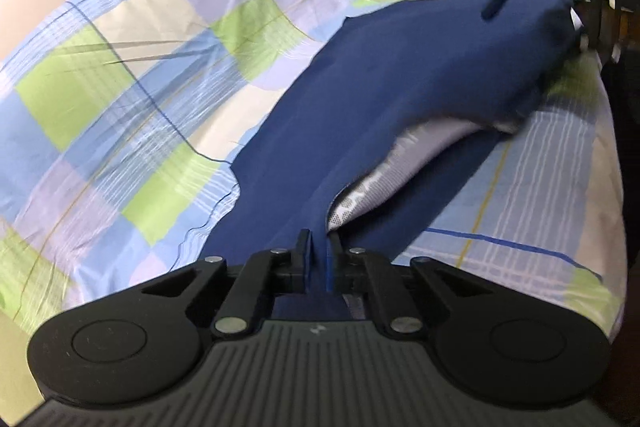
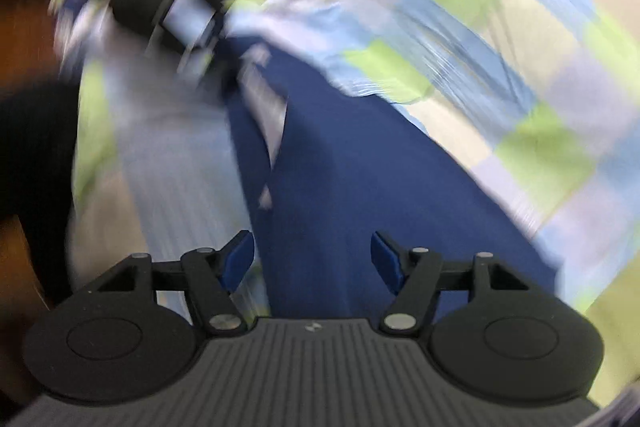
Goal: Fold clothes
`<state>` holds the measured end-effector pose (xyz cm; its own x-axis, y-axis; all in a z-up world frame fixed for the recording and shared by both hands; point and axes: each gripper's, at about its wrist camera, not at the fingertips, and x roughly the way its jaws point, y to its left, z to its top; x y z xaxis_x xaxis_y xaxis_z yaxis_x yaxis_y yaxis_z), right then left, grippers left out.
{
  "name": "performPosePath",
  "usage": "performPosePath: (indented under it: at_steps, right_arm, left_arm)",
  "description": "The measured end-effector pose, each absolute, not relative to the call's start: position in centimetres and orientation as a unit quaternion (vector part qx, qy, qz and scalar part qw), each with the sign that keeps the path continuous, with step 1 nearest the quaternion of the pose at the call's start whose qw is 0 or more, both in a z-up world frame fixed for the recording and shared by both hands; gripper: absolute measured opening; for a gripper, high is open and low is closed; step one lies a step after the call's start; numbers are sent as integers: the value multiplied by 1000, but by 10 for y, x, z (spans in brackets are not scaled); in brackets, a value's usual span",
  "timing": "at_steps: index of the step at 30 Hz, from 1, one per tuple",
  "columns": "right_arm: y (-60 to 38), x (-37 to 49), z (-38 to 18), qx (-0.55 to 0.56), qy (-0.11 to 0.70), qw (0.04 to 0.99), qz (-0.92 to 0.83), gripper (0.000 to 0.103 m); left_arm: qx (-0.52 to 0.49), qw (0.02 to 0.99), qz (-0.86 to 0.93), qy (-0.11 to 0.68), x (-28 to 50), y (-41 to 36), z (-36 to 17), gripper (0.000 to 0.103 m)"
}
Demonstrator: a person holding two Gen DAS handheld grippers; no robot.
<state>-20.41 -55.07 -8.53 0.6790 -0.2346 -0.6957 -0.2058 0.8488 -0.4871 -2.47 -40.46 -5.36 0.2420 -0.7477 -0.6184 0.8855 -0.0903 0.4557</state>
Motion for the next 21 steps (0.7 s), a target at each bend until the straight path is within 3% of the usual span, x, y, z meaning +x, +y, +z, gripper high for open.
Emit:
performPosePath:
  at_steps: [2, 4, 5, 9, 13, 16, 21]
  right_arm:
    - [-541, -202, -102, -337, 413, 846, -6, 53]
    - [-536, -200, -109, -351, 427, 833, 3, 16]
    - [-536, -198, -108, -335, 436, 835, 11, 11]
    - [-535, -201, -90, -231, 460, 855, 55, 9]
    - [-523, -213, -79, -208, 457, 861, 81, 9]
    - [-501, -215, -80, -184, 455, 862, 123, 2]
    - [-485, -206, -93, -181, 464, 853, 157, 0]
  left_arm:
    - [416, 664, -615, 89, -28, -399, -49, 4]
    - [420, 652, -624, 95, -35, -387, -44, 3]
    - [421, 646, -629, 98, -39, -379, -42, 3]
    - [419, 634, -641, 108, -54, -341, -31, 3]
    - [421, 642, -628, 130, -71, -300, -34, 1]
    - [419, 650, -616, 150, -80, -274, -39, 0]
    - [394, 660, -613, 185, -66, -268, -48, 0]
